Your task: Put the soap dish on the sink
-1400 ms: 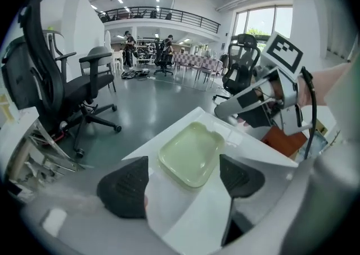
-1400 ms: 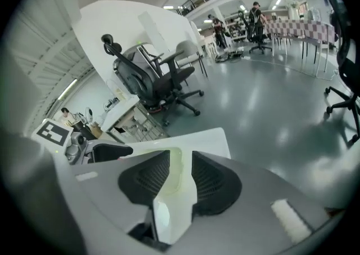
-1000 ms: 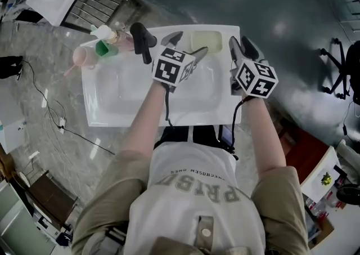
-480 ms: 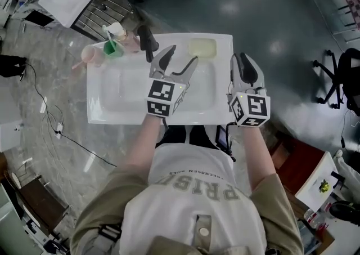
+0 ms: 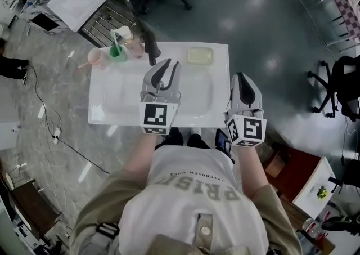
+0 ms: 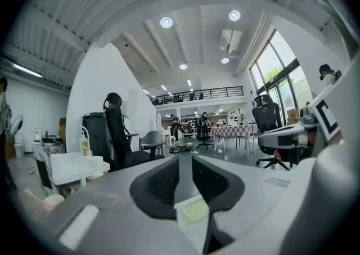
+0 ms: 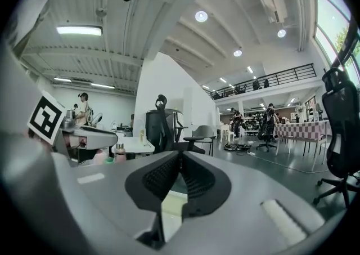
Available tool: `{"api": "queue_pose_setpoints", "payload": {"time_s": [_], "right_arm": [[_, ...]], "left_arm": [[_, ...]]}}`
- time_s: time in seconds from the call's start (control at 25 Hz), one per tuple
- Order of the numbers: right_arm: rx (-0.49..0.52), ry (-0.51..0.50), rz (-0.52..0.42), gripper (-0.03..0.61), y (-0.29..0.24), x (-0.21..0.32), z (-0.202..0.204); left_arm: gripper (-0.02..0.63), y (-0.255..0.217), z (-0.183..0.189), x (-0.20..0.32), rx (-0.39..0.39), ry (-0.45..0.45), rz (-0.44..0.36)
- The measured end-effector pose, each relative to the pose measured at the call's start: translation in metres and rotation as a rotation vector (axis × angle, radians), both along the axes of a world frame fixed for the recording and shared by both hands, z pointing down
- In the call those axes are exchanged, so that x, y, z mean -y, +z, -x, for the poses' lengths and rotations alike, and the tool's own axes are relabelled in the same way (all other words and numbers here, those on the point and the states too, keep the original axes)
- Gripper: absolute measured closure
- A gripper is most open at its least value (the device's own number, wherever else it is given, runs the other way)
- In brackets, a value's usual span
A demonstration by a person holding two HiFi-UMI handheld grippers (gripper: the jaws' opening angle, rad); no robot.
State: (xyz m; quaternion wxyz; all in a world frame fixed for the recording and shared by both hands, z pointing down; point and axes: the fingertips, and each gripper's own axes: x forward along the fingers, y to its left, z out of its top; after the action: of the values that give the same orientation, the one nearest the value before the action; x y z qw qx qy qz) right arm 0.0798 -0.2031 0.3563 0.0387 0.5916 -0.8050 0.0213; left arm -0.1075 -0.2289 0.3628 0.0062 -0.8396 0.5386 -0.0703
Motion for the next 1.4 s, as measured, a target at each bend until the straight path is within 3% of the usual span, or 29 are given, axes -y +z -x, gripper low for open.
{"api": "queue_pose_setpoints", "payload": {"time_s": [0.2, 0.52, 0.64, 0.84, 1.4], "right_arm": [[0.002, 0.019, -0.03, 0.572, -0.013, -0.014, 0.0], [0.005, 0.003, -0.078, 0.573, -0.027, -0.027, 0.007], [-0.001, 0.003, -0.106, 0.574, -0.036, -0.028, 0.004], [0.0, 0.006, -0.147, 0.575, -0.044, -0.029, 0.005], [0.006, 0.009, -0.163, 0.578, -0.047, -0.026, 0.004]], "left_arm": [[0.606, -0.016, 0.009, -0.016, 0.002, -0.067, -0.1], [0.606, -0.031, 0.016, -0.028, -0.075, -0.13, -0.109], [0.607, -0.036, 0.018, -0.031, -0.048, -0.128, -0.132], [0.607, -0.041, 0.021, -0.034, -0.073, -0.15, -0.137], [0.607, -0.049, 0.023, -0.033, -0.044, -0.157, -0.165]]}}
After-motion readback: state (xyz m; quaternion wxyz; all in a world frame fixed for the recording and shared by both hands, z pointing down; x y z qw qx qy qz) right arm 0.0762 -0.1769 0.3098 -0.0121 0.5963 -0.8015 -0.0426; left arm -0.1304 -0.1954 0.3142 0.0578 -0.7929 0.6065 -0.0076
